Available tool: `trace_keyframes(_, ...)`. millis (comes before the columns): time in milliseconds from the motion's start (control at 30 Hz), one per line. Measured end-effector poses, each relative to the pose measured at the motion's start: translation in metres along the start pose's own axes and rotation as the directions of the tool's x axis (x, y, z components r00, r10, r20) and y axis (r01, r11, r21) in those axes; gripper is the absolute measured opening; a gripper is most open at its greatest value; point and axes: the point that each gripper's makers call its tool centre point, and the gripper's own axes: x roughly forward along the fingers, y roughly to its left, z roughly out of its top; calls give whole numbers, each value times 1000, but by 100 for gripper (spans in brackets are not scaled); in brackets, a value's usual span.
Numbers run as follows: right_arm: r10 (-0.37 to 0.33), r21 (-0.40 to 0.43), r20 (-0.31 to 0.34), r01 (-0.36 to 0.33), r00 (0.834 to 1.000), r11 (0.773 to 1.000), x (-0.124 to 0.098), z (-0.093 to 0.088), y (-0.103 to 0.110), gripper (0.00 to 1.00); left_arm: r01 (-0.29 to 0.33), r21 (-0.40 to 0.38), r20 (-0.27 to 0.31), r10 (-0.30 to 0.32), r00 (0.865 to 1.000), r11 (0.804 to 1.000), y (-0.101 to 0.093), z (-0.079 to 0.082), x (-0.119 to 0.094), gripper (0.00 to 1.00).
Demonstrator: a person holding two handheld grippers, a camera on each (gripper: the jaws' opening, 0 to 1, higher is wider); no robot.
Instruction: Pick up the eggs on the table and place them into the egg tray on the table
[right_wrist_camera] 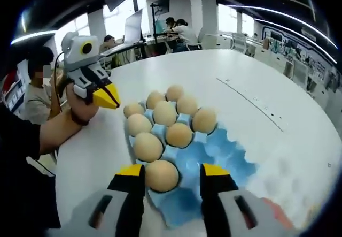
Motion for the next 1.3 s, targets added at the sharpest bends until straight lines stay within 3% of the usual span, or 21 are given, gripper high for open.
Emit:
trace_keyframes(200,-54,65,35,51,998,997,-10,-7,-5,50,1,2,-4,-1,1000,1000,-1,-1,1,1)
trace_keyframes(367,-132,90,127,121,983,989,-26,0,-16,53,1,-2,-1,-1,1000,1000,-3,-2,0,1)
trace_keyframes(533,-167,125,148,149,975,981,-36,-10,-21,59,-12,7,6,12,1000,1000,0,0,2,1)
trace_keyframes(700,-213,172,231,176,949,969,-48,-10,-31,64,-19,16,7,19,1000,1000,0,1,2,1)
trace_keyframes(1033,-323,196,359,268,875,943,-82,-15,-58,81,-16,19,10,16,1000,1000,-3,1,2,1)
trace_keyframes(1200,-351,192,372,299,859,935,-97,-22,-69,84,-19,23,8,18,1000,1000,-4,1,2,1)
trace_keyframes(1300,-362,192,360,311,860,931,-102,-30,-75,87,-22,21,8,22,1000,1000,-3,1,3,1)
